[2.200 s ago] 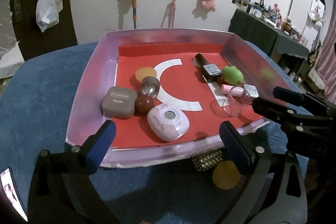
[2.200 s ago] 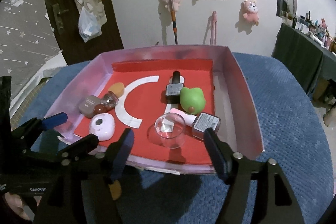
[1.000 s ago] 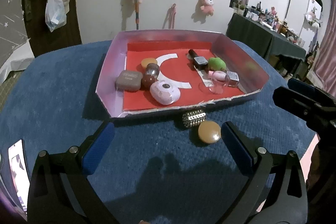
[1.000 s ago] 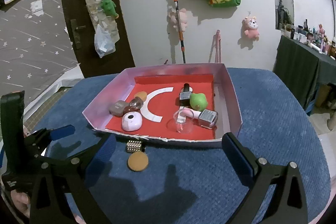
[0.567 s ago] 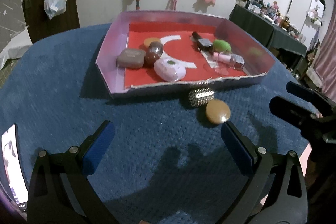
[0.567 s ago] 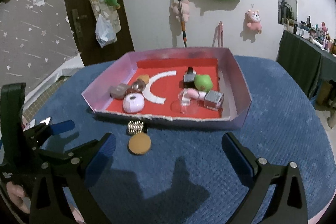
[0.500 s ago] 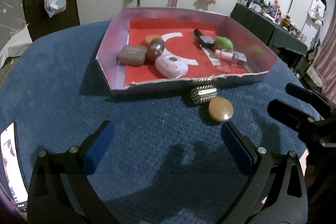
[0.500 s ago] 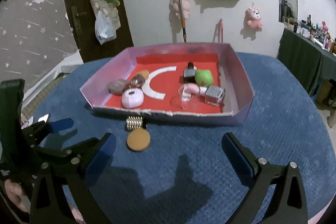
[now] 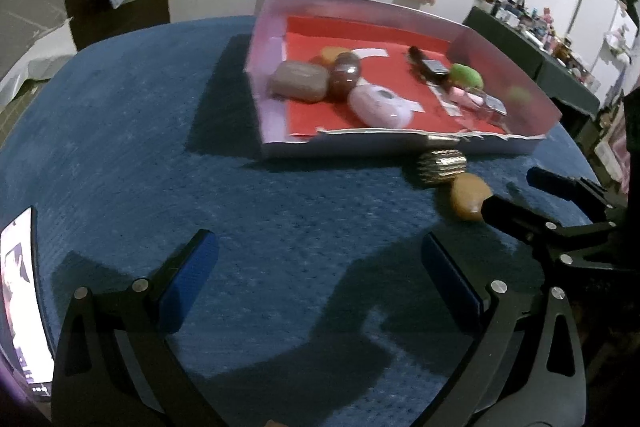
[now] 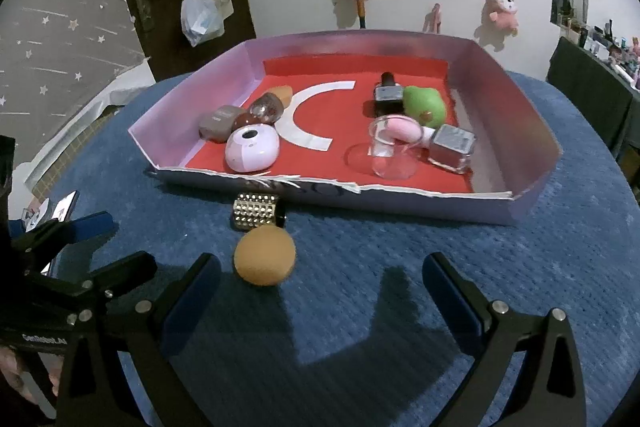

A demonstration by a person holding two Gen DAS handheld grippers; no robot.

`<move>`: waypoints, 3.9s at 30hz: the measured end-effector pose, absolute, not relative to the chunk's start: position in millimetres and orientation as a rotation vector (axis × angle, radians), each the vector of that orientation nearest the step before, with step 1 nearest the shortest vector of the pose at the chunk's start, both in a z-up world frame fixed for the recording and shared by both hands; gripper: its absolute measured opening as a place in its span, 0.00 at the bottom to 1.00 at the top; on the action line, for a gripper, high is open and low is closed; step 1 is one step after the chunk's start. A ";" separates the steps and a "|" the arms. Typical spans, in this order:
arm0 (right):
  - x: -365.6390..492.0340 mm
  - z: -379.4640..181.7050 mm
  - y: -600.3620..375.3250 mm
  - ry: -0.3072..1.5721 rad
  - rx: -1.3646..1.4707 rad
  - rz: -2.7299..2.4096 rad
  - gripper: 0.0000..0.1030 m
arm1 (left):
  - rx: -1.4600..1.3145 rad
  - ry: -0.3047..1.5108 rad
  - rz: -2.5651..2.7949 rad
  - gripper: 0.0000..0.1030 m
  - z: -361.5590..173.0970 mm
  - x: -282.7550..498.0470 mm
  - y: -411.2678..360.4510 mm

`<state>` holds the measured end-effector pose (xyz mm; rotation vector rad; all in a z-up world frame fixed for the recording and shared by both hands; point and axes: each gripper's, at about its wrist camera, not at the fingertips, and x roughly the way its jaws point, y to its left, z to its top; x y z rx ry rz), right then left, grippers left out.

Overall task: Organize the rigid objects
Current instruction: 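Move left gripper to the gold studded cylinder while right gripper approaches the tan round sponge, then close left gripper on the studded cylinder while right gripper closes on the tan sponge, then carry the studded cylinder with left gripper into the box while right gripper carries the sponge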

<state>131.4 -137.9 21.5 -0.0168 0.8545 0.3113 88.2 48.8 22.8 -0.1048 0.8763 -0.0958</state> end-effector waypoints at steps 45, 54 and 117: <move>138.6 11.6 -156.4 0.862 -0.100 0.275 0.49 | -0.148 0.913 -0.131 0.76 13.3 152.8 -20.5; 137.7 11.5 -152.7 0.857 -0.087 0.294 0.38 | -0.140 0.908 -0.241 0.32 15.5 148.3 -31.7; 130.5 71.4 -166.8 0.820 0.081 0.438 0.38 | -0.171 0.797 -0.346 0.28 76.2 117.7 -13.0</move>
